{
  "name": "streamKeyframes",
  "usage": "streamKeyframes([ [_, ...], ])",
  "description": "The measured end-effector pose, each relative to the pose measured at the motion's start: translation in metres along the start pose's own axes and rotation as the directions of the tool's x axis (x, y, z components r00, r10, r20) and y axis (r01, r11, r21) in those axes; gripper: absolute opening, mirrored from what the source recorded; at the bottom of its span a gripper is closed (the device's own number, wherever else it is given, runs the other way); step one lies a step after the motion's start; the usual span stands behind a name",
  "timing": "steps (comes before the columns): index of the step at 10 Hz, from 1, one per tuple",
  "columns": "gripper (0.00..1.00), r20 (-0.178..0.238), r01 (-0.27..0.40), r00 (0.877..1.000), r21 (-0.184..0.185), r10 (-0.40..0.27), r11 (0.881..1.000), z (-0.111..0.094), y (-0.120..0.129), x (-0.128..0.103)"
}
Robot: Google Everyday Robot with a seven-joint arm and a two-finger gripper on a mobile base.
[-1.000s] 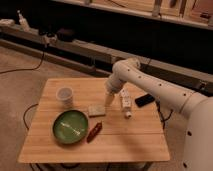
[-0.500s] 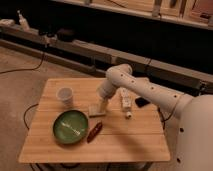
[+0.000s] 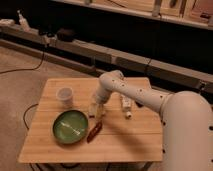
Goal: Place the white sponge in the ceramic cup
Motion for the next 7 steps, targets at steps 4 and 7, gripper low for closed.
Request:
streamKeyframes([
  [4, 0.8, -0.068, -0.06, 0.996, -0.078, 0.055, 0.995, 0.014, 0.018, 0.023],
  [7, 0.59, -0.108, -0.116, 0.988, -0.062, 0.109, 0.991, 0.0, 0.018, 0.039],
])
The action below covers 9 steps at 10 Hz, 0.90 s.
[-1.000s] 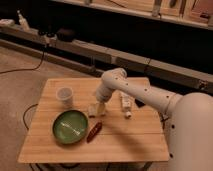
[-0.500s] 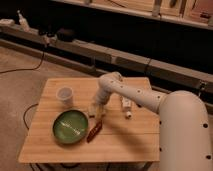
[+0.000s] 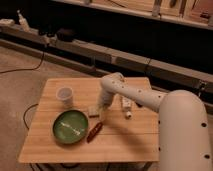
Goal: Place the white sponge in the ceramic cup
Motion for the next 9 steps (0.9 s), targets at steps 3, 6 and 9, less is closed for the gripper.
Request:
streamKeyframes([
  [3, 0.31, -0.01, -0.006, 1.0, 0.017, 0.006, 1.0, -0.002, -0.003, 0.0],
  [6, 0.03, 0.014, 0.013, 1.0, 0.042, -0.014, 0.999, -0.003, -0.007, -0.017],
  [9, 0.0, 0.069, 0.022, 0.997, 0.159, -0.034, 0.987, -0.066, -0.02, -0.035],
])
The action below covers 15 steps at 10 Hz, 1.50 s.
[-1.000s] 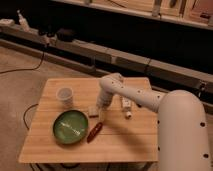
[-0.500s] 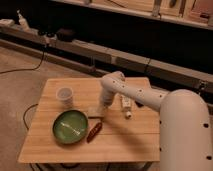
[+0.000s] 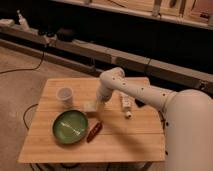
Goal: Place the white sponge in the ceramic cup
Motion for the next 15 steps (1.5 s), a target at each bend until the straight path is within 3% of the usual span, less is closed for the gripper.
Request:
streamKeyframes([
  [3, 0.0, 0.006, -0.02, 1.0, 0.096, 0.02, 0.995, -0.061, -0.028, -0.011],
  [5, 0.0, 0.072, 0.003, 0.997, 0.102, -0.01, 0.995, -0.082, -0.045, -0.043],
  [7, 0.0, 0.173, 0.063, 0.982, 0.077, -0.075, 0.995, -0.089, -0.058, -0.089],
  [9, 0.0, 0.225, 0.131, 0.965, 0.037, -0.136, 0.991, -0.083, -0.068, -0.124],
  [11, 0.01, 0.209, 0.193, 0.96, -0.007, -0.187, 0.981, -0.067, -0.069, -0.145],
  [13, 0.14, 0.174, 0.247, 0.956, -0.048, -0.235, 0.968, -0.046, -0.068, -0.163],
  [15, 0.37, 0.152, 0.284, 0.95, -0.062, -0.272, 0.957, -0.033, -0.074, -0.183],
])
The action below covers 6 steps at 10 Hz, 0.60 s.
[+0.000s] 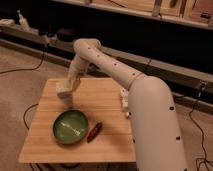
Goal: Place the white sponge in the ceramic cup
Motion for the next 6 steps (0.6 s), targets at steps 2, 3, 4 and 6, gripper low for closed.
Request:
streamKeyframes([
  [2, 0.56, -0.01, 0.03, 1.0, -0.004, -0.03, 1.0, 0.005, -0.008, -0.014],
  [3, 0.67, -0.017, 0.045, 0.999, -0.015, -0.045, 0.999, 0.007, -0.008, -0.018],
  [4, 0.75, -0.02, 0.053, 0.998, -0.022, -0.053, 0.998, 0.008, -0.007, -0.02],
  [6, 0.77, -0.021, 0.051, 0.998, -0.021, -0.051, 0.998, 0.008, -0.007, -0.019],
])
